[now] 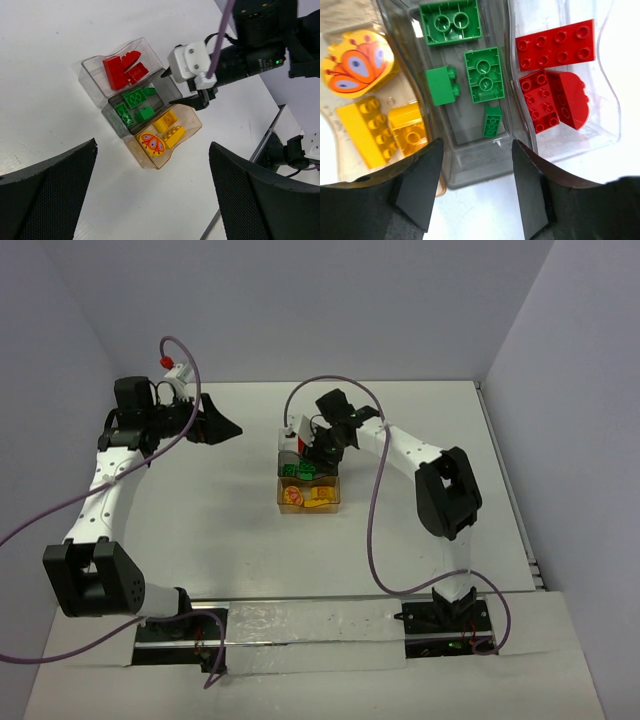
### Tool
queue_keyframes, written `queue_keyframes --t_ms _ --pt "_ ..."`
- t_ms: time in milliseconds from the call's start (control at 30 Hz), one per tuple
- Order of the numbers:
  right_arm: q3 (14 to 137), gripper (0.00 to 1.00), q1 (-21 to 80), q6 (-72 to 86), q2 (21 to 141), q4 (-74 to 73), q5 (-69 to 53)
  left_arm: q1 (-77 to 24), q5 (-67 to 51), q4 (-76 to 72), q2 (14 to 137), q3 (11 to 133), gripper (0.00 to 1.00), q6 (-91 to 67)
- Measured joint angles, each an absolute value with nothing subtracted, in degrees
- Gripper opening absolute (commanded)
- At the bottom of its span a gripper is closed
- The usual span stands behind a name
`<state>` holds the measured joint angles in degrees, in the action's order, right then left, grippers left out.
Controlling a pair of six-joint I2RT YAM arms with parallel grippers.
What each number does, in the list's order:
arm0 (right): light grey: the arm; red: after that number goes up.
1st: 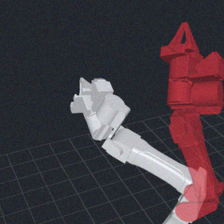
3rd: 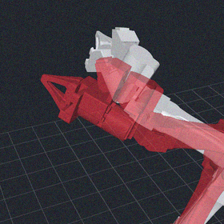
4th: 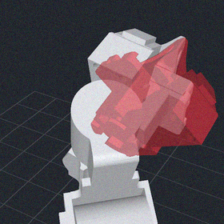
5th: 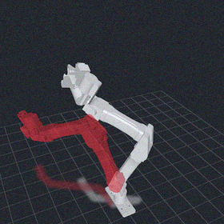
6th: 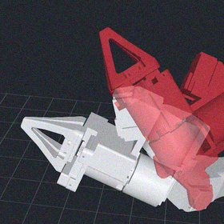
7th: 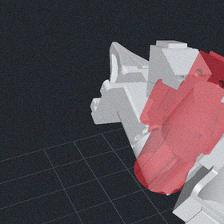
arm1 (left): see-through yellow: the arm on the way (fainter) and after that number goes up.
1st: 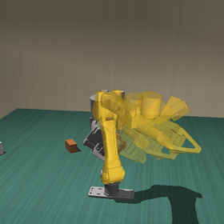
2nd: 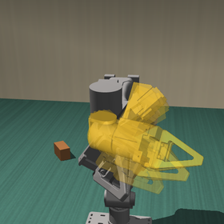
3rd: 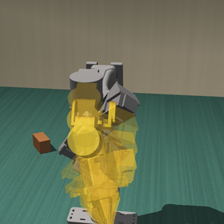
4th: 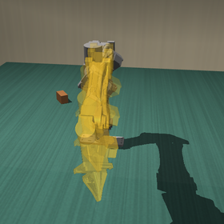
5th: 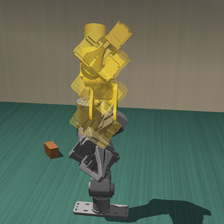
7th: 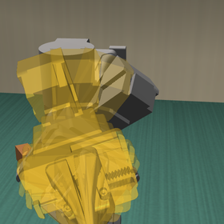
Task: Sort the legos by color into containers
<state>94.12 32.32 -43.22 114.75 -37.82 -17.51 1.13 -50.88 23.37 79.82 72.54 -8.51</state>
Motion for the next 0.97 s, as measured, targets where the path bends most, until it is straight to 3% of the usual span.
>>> queue_keyframes --t_ms 67,133,200,400,567,833,967 --pt "94.11 0.68 32.34 -42.33 113.17 -38.24 -18.34 1.13 -49.88 23.50 80.10 73.01 0.99 -8.86" --pt "94.11 0.79 32.36 -40.44 110.54 -38.65 -19.51 1.13 -47.88 23.57 80.37 73.80 0.99 -9.91" --pt "94.12 1.00 32.36 -37.61 106.17 -38.50 -20.45 1.13 -45.12 23.60 80.56 74.54 0.99 -10.42" --pt "91.82 1.00 30.45 -26.02 87.74 -32.62 -19.80 1.13 -36.36 26.92 80.64 76.05 0.99 -8.69" --pt "82.57 1.00 20.80 -16.76 75.14 -26.78 -15.07 1.18 -28.14 28.72 80.22 74.69 0.99 -5.49" --pt "59.47 1.00 9.46 -5.88 67.70 -26.07 -5.17 1.21 -20.58 29.03 77.69 67.55 0.99 -2.68" --pt "55.51 1.00 7.54 -2.81 63.22 -27.02 -3.03 1.21 -19.29 29.11 77.70 66.92 0.99 -2.52"
